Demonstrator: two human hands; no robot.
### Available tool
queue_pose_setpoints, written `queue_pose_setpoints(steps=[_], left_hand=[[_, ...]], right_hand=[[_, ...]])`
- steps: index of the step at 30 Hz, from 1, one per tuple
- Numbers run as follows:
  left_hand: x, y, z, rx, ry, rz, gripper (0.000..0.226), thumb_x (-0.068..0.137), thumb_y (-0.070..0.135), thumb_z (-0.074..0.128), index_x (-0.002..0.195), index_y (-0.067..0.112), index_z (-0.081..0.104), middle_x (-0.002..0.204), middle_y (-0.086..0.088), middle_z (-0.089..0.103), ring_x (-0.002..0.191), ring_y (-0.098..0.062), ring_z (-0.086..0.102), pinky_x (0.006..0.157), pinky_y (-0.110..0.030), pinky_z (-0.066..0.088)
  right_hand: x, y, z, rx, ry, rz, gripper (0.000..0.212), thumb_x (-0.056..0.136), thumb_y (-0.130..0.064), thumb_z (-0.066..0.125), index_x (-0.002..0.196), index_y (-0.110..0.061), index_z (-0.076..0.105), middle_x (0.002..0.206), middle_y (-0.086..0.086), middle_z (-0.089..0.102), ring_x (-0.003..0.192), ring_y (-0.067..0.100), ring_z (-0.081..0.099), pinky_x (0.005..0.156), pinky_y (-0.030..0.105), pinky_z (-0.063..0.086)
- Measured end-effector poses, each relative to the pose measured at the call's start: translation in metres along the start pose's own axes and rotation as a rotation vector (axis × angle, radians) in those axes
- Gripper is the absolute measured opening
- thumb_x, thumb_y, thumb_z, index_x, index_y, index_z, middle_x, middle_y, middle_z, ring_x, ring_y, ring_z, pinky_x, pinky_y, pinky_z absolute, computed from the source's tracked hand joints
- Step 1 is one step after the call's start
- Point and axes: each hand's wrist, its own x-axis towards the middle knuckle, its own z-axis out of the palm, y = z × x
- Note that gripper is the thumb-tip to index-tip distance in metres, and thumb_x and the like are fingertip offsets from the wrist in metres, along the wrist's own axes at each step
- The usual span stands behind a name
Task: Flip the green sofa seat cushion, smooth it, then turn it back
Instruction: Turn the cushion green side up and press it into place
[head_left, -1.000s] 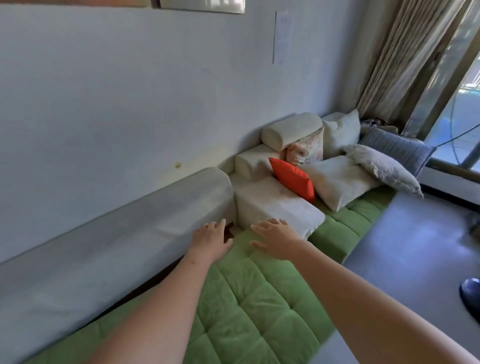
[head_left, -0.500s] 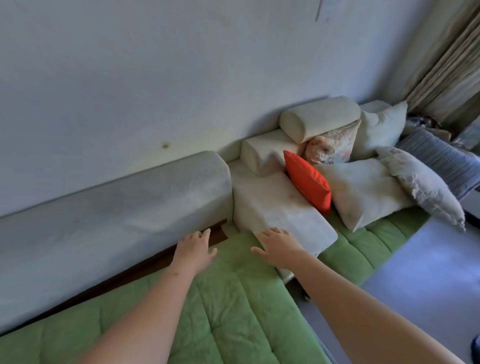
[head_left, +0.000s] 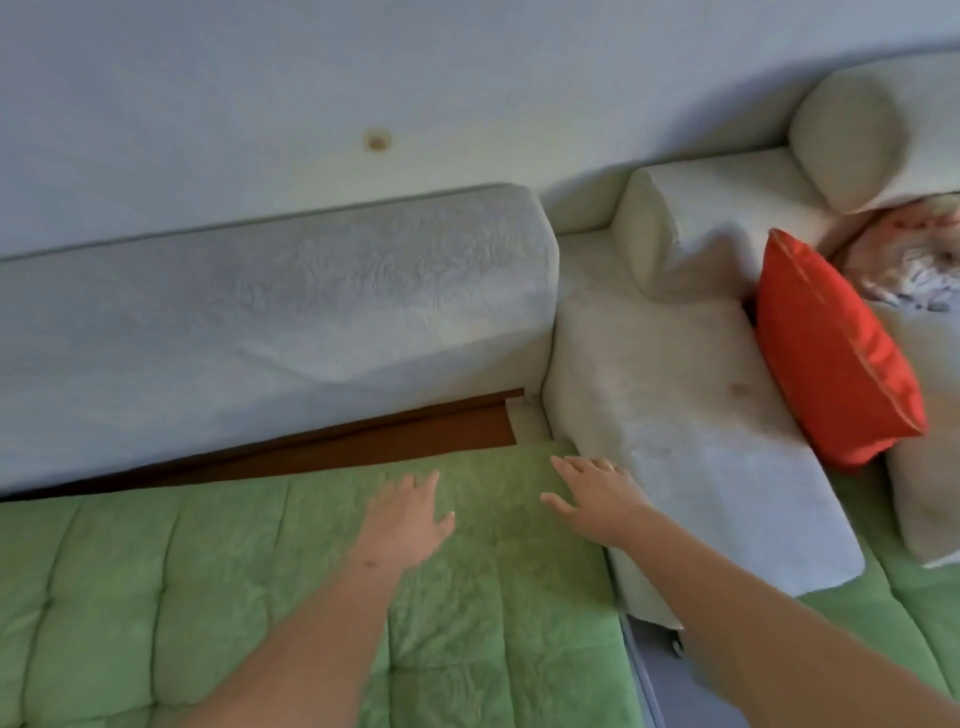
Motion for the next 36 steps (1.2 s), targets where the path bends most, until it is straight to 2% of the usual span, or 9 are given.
queue_pose_setpoints(steps=[4, 8, 12, 15, 19, 22, 26, 31, 36], left_hand=[[0.144, 0.003, 0.042, 0.167, 0.104, 0.041, 0.074, 0.097, 0.061, 0.035, 0.156, 0.019, 0.020, 0.149, -0.011, 0.041, 0.135, -0.033, 0.040, 0.108, -0.047, 0.039], [0.271, 0.010, 0.118, 0.197, 0.149, 0.061, 0.080, 0.096, 0.071, 0.019, 0.153, 0.015, 0.029, 0.152, -0.013, 0.038, 0.139, -0.033, 0.035, 0.114, -0.048, 0.028], [0.320, -0.007, 0.198, 0.048, 0.343, 0.093, 0.067, 0.097, 0.066, 0.021, 0.124, 0.014, 0.053, 0.127, -0.014, 0.058, 0.115, -0.032, 0.054, 0.091, -0.042, 0.038], [0.327, -0.012, 0.183, 0.013, 0.204, 0.119, 0.061, 0.097, 0.067, 0.022, 0.099, 0.019, 0.060, 0.114, -0.015, 0.065, 0.106, -0.034, 0.061, 0.078, -0.039, 0.043], [0.325, -0.021, 0.132, -0.028, 0.320, 0.117, 0.065, 0.099, 0.061, 0.019, 0.093, 0.016, 0.066, 0.102, -0.014, 0.068, 0.099, -0.034, 0.064, 0.078, -0.038, 0.048], [0.335, -0.040, 0.108, -0.065, 0.387, 0.108, 0.062, 0.101, 0.057, 0.021, 0.087, 0.016, 0.065, 0.099, -0.014, 0.069, 0.096, -0.033, 0.065, 0.076, -0.037, 0.047], [0.378, -0.057, 0.105, -0.048, 0.534, 0.003, 0.058, 0.098, 0.047, 0.025, 0.104, 0.008, 0.067, 0.103, -0.019, 0.068, 0.097, -0.036, 0.063, 0.080, -0.040, 0.049], [0.410, -0.055, 0.146, -0.051, 0.783, -0.138, 0.028, 0.083, 0.021, 0.045, 0.094, 0.001, 0.061, 0.094, -0.020, 0.056, 0.089, -0.035, 0.052, 0.074, -0.044, 0.040], [0.430, -0.062, 0.161, -0.043, 0.945, -0.086, 0.022, 0.079, 0.020, 0.048, 0.092, 0.004, 0.056, 0.096, -0.017, 0.051, 0.089, -0.033, 0.046, 0.077, -0.045, 0.036]], right_hand=[[0.137, 0.029, 0.040, -0.118, 0.063, -0.042, 0.068, 0.101, -0.061, 0.026, 0.157, -0.024, 0.019, 0.158, 0.007, 0.033, 0.141, 0.031, 0.036, 0.114, 0.046, 0.033], [0.262, 0.047, 0.115, -0.168, 0.086, 0.055, 0.078, 0.097, -0.069, 0.019, 0.156, -0.018, 0.024, 0.156, 0.013, 0.034, 0.139, 0.034, 0.036, 0.112, 0.046, 0.033], [0.312, 0.047, 0.204, -0.113, 0.384, 0.140, 0.069, 0.098, -0.061, 0.023, 0.128, -0.009, 0.057, 0.124, 0.019, 0.060, 0.109, 0.032, 0.055, 0.090, 0.040, 0.038], [0.315, 0.042, 0.194, 0.041, 0.330, 0.114, 0.059, 0.101, -0.051, 0.025, 0.100, -0.010, 0.067, 0.101, 0.020, 0.066, 0.086, 0.032, 0.057, 0.071, 0.035, 0.041], [0.326, 0.038, 0.137, 0.083, 0.428, 0.113, 0.054, 0.100, -0.046, 0.028, 0.092, -0.013, 0.070, 0.099, 0.017, 0.069, 0.091, 0.034, 0.064, 0.066, 0.032, 0.039], [0.346, 0.021, 0.109, 0.078, 0.494, 0.033, 0.048, 0.100, -0.041, 0.030, 0.074, -0.015, 0.060, 0.090, 0.015, 0.070, 0.079, 0.032, 0.062, 0.064, 0.032, 0.036], [0.398, 0.009, 0.102, 0.098, 0.605, 0.047, 0.048, 0.094, -0.038, 0.031, 0.087, -0.009, 0.069, 0.092, 0.019, 0.069, 0.083, 0.035, 0.061, 0.068, 0.036, 0.036], [0.437, 0.005, 0.156, 0.135, 0.863, 0.193, 0.019, 0.083, -0.020, 0.053, 0.090, -0.005, 0.062, 0.087, 0.019, 0.059, 0.082, 0.034, 0.053, 0.068, 0.041, 0.037], [0.459, 0.002, 0.174, 0.173, 1.012, 0.177, 0.021, 0.077, -0.020, 0.044, 0.088, -0.005, 0.052, 0.089, 0.019, 0.052, 0.082, 0.034, 0.047, 0.072, 0.043, 0.035]])
